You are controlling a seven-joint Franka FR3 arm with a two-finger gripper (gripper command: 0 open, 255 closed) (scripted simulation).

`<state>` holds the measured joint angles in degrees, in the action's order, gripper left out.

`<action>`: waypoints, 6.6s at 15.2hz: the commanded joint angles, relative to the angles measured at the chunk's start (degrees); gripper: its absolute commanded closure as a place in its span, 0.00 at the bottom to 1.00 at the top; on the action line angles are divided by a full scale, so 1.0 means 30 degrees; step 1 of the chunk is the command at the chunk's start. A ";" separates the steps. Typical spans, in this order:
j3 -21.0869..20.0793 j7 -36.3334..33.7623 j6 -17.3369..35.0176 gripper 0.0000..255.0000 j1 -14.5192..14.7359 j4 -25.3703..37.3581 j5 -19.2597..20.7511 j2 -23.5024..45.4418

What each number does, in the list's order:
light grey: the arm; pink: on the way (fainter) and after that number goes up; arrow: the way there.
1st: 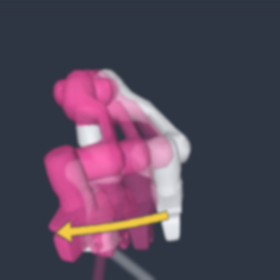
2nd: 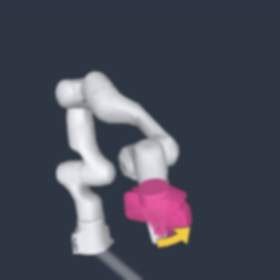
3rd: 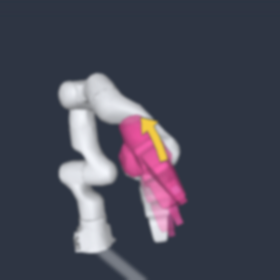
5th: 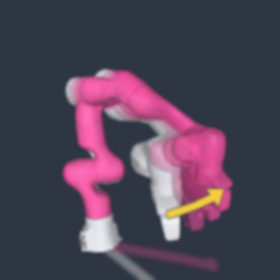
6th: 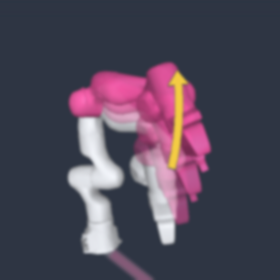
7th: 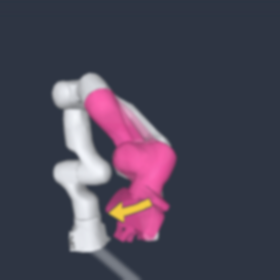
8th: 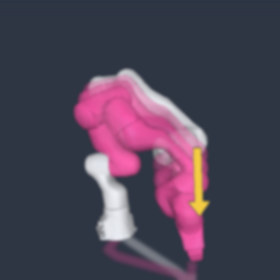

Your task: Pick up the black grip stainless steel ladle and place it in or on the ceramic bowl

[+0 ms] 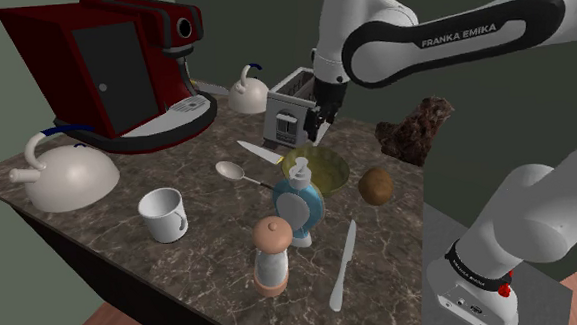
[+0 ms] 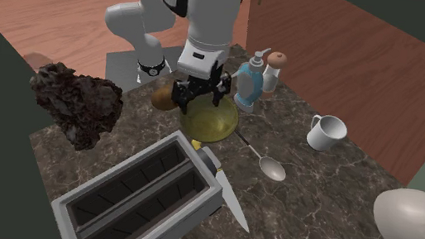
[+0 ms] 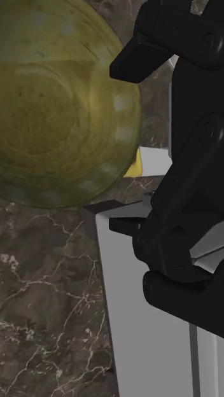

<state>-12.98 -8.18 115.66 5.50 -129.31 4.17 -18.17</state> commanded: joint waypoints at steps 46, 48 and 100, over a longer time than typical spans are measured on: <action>-0.2406 -0.2786 0.2731 1.00 0.2158 0.6463 0.3426 1.1117; -0.2454 -0.2647 0.2301 1.00 0.2129 0.6679 0.3271 1.0877; -0.1095 0.2230 0.0899 1.00 0.0927 -0.1905 -0.0831 -0.0196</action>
<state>-16.20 -1.37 117.46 8.28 -134.32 1.63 -18.92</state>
